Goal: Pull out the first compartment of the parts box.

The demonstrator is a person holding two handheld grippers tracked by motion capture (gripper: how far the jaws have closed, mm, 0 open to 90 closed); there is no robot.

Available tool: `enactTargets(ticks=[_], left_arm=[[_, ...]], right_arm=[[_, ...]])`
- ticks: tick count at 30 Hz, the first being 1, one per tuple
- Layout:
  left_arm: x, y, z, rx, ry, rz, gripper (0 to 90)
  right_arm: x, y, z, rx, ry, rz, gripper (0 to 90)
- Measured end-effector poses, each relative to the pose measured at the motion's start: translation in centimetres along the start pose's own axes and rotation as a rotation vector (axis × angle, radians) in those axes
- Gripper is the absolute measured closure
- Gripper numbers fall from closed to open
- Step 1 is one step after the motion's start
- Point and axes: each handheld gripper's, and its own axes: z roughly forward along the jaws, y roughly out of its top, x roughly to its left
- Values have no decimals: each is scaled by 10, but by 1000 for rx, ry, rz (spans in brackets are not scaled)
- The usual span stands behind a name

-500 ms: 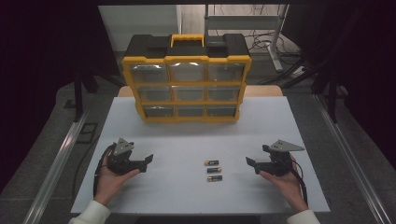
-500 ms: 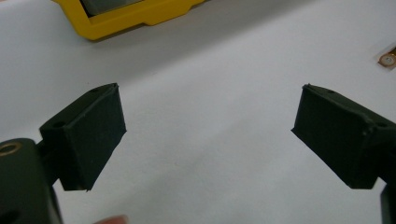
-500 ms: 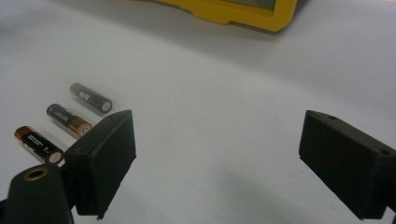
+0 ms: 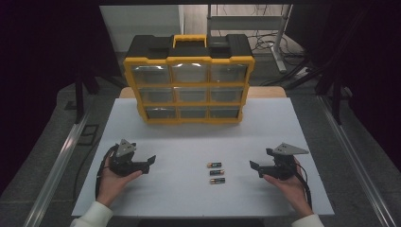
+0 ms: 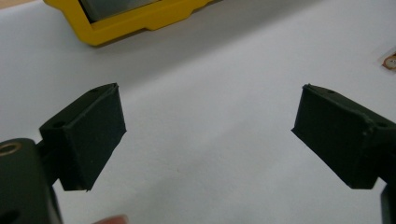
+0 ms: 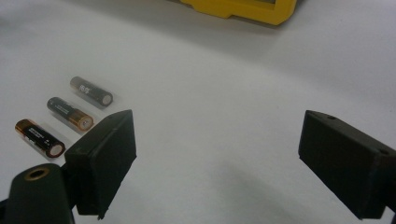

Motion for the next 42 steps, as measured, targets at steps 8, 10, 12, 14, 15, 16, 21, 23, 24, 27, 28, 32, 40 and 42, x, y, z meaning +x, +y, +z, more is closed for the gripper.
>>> enactTargets(ticks=[8, 10, 12, 14, 15, 16, 21, 23, 24, 27, 28, 32, 40, 42], left_arm=[[-2, -2, 0, -5, -2, 9, 91], [-2, -2, 0, -8, 0, 12, 90], [-2, -2, -1, -18, -3, 20, 89], [-3, -2, 0, -23, 0, 28, 87], [-3, -2, 0, -26, 4, 34, 87], [-4, -2, 0, -28, 18, 42, 86], [-8, -2, 1, -32, 37, 77, 86], [-9, -2, 0, -38, 39, 93, 86], [-9, -2, 0, -42, 38, 99, 87], [-9, -4, -1, -56, 51, 137, 92], [-9, -4, -1, -58, 57, 148, 92], [-10, -3, -2, -59, 70, 179, 100], [-12, -2, -4, -77, 108, 253, 107], [-13, -2, -4, -82, 124, 286, 105]], right_arm=[[0, 0, -1, -4, 2, 6, 116], [0, 0, 0, -3, 3, 6, 116], [0, 0, 0, -3, 3, 6, 117], [0, 0, 0, -3, 3, 4, 118], [0, 0, 0, -3, 3, 4, 118], [0, 0, 0, 0, 4, 3, 118], [0, 1, 1, 3, 0, 2, 119], [0, 1, 1, 4, -1, 1, 119], [0, 1, 1, 6, 0, 0, 119], [0, 1, 4, 14, -1, 1, 121], [0, 1, 4, 14, -1, 1, 121], [0, 1, 3, 19, -4, 0, 122], [1, 1, 3, 19, -4, -1, 126], [1, 1, 3, 20, -6, -1, 126]])
